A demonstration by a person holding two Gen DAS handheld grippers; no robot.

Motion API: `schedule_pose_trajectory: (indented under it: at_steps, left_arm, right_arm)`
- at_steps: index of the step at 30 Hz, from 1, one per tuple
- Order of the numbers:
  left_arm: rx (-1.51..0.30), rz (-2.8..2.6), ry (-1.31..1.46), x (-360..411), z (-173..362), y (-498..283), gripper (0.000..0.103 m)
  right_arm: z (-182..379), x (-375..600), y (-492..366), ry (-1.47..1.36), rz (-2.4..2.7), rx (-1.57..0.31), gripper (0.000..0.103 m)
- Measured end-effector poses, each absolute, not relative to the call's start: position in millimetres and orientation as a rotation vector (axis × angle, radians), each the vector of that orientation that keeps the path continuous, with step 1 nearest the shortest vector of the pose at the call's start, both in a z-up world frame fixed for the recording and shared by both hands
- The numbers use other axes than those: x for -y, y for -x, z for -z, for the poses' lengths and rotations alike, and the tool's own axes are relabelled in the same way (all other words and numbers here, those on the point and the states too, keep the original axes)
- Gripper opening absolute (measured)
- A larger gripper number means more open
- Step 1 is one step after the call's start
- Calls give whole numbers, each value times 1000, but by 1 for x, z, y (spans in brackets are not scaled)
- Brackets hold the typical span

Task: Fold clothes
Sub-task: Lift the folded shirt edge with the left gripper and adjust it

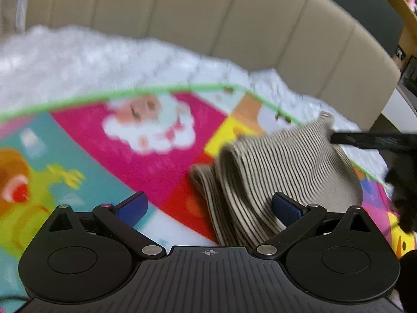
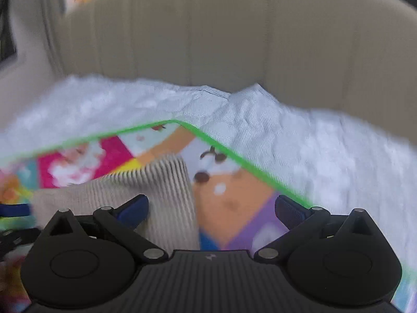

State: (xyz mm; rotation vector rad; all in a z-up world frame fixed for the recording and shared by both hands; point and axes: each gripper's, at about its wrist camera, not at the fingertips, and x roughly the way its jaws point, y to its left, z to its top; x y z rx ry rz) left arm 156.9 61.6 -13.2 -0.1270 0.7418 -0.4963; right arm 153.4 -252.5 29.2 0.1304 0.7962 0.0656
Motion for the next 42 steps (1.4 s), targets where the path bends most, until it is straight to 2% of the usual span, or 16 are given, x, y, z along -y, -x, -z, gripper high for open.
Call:
schedule_pose_trajectory:
  at_steps: [4, 5, 7, 10, 15, 24, 28, 35, 39, 42]
  left_arm:
    - [-684, 568, 63, -48, -4, -161, 103]
    - [-697, 597, 39, -40, -3, -167, 103]
    - [-722, 656, -9, -23, 0, -181, 103]
    - [-773, 729, -62, -2, 7, -201, 103]
    - [-840, 722, -31, -8, 28, -208, 103]
    - [-896, 784, -24, -8, 29, -161, 103]
    - [-937, 876, 16, 9, 30, -131, 103]
    - [-952, 991, 83, 17, 13, -93, 103]
    - [-896, 860, 168, -18, -3, -94, 103]
    - [-881, 650, 354, -62, -3, -109, 103]
  right_arm:
    - [-8, 282, -113, -409, -62, -906, 100]
    - [0, 288, -106, -480, -59, -943, 96]
    - [19, 298, -99, -654, -64, -1005, 78]
    - [41, 302, -102, -870, -94, -1032, 70]
    - [37, 295, -135, -824, -143, -975, 65]
    - [14, 249, -240, -423, -284, -947, 69]
    - [-3, 219, -257, -206, -346, -901, 79]
    - [-35, 196, -196, 59, -363, -728, 97]
    - [-39, 181, -132, 199, -361, -593, 98]
    - [-34, 171, -91, 248, -353, -527, 98]
